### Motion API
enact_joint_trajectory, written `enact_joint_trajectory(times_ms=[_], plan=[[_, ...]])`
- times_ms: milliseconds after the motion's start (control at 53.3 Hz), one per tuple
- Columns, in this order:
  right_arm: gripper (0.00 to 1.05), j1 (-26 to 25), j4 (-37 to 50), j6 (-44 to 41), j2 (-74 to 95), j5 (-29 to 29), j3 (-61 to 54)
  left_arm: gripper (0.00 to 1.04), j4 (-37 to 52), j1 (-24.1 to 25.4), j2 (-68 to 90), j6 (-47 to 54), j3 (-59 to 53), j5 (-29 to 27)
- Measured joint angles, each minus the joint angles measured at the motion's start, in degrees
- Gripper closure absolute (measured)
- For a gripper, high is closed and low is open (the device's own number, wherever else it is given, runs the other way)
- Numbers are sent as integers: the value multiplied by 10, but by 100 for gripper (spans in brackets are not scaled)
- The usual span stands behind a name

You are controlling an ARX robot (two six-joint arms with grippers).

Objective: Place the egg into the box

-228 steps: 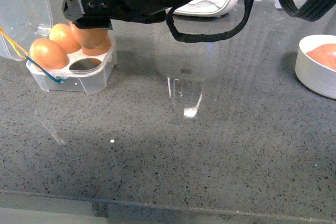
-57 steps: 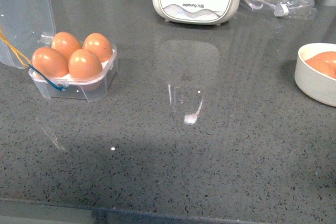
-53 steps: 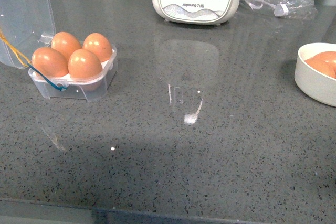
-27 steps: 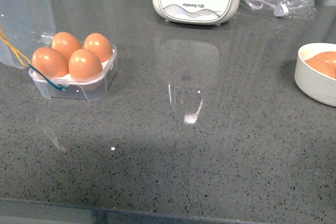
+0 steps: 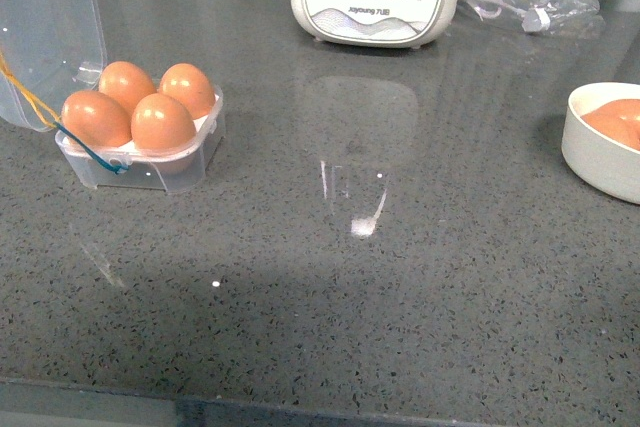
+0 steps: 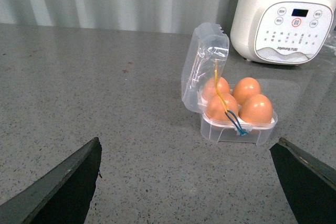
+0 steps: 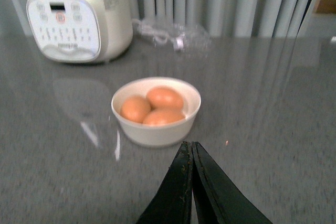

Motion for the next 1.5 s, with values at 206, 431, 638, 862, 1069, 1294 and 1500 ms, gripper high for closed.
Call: enact_joint_trajectory(times_ms=[206, 431, 638, 862, 1069, 1294, 1500], plan=[[102, 0, -47, 0, -57, 0, 0, 7, 0, 0, 0, 0, 0, 0], [58, 0, -47, -1, -58, 0, 0, 7, 0, 0, 0, 0, 0, 0], [21, 0, -47, -1, -58, 0, 0, 7, 0, 0, 0, 0, 0, 0], [8, 0, -47, 0, -58, 0, 0, 7, 0, 0, 0, 0, 0, 0], [7, 0, -47, 0, -58, 0, 0, 7, 0, 0, 0, 0, 0, 0], [7, 0, -47, 0, -58, 0, 0, 7, 70, 12, 84, -109, 3, 48], [7, 0, -47, 0, -58, 0, 0, 7, 415, 77, 423, -153, 68, 71]])
